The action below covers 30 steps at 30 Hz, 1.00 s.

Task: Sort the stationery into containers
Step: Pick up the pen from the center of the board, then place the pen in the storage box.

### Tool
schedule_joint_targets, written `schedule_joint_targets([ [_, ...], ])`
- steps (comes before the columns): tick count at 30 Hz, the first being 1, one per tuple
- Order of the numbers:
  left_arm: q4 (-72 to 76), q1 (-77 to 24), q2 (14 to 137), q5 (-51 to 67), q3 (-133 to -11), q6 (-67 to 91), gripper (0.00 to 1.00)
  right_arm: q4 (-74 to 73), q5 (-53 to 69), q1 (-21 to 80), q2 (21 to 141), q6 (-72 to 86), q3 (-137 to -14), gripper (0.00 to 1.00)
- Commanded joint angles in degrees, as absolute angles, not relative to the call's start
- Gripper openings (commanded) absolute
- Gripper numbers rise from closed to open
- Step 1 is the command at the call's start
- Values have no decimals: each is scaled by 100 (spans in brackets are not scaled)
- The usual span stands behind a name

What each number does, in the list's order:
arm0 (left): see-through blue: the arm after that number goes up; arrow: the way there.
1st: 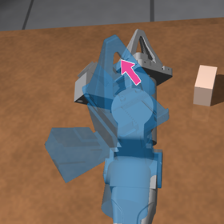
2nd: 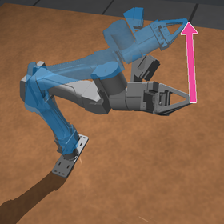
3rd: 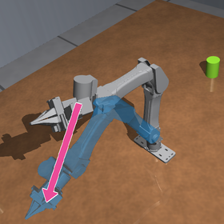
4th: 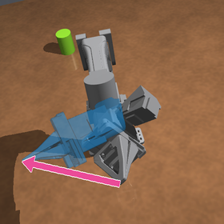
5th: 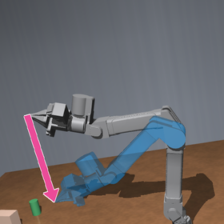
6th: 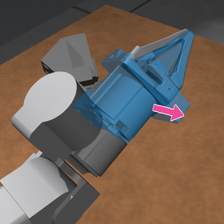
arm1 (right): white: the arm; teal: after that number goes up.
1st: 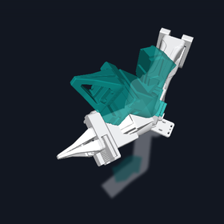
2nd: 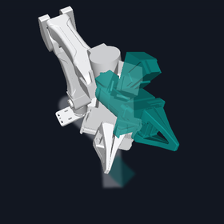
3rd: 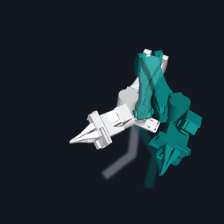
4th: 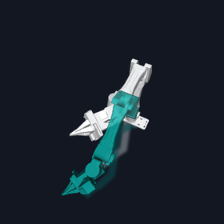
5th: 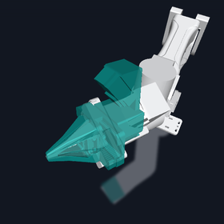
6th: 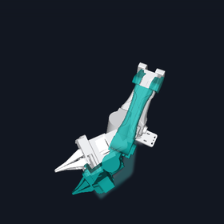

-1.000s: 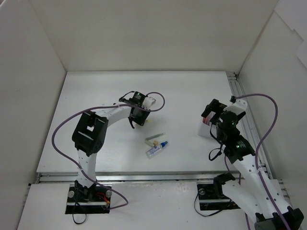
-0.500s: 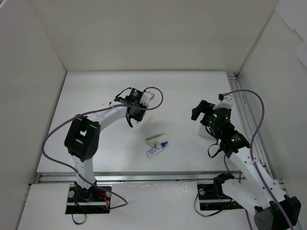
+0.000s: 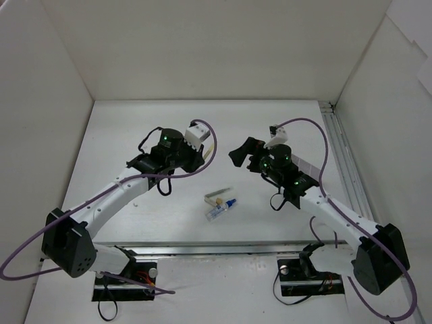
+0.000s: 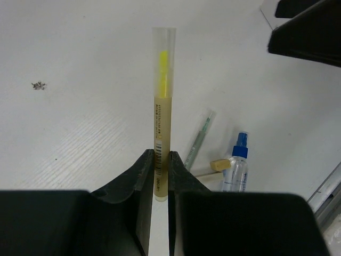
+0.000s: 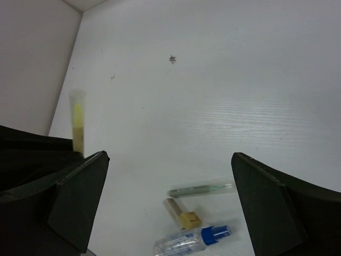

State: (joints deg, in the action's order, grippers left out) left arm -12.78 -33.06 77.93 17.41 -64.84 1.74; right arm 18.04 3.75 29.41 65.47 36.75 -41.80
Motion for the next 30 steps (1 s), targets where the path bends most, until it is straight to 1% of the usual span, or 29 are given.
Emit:
schedule_joint_targets([
  [1,-906,-3401,7717,1819,-6495,290,0,3145,598,3181,6855,4034,-4614,98],
  [6,-958,-3454,7831,1872,-6618,351,0,3428,141,3550,7321,4060,-4807,98],
  [12,-870,-3673,7892,1899,-6662,334,0,3612,202,3779,7927,4052,-5080,98],
  [14,-905,-3674,7919,1898,-6697,360,0,3630,272,3840,8129,4060,-5185,96],
  [16,-888,-3674,7902,1907,-6689,369,0,3726,316,3911,8226,4060,-5212,85],
  [17,-870,-3674,7884,1907,-6697,360,0,3744,325,3937,8270,4061,-5221,77],
  [18,-844,-3726,7866,1899,-6689,369,0,3770,316,3955,8279,4052,-5221,55],
  [19,-835,-3727,7849,1916,-6671,378,0,3779,238,3972,8262,4060,-5212,42],
  [20,-818,-3727,7849,1916,-6671,378,0,3779,176,3990,8236,4078,-5177,19],
  [22,-817,-3727,7849,1907,-6662,395,0,3788,27,4016,8139,4104,-5133,0],
  [26,-817,-3727,7866,1925,-6680,422,0,3788,-193,4061,7937,3999,-5001,0],
  [27,-835,-3727,7866,1925,-6697,431,6,3779,-211,4052,7902,3973,-4992,0],
  [28,-878,-3727,7849,1925,-6706,448,17,3771,-272,4052,7806,3938,-4949,0],
  [29,-888,-3727,7831,1942,-6715,448,24,3771,-342,4069,7726,3824,-4913,0],
  [30,-905,-3727,7761,1942,-6706,457,38,3762,-430,4061,7647,3754,-4861,0],
])
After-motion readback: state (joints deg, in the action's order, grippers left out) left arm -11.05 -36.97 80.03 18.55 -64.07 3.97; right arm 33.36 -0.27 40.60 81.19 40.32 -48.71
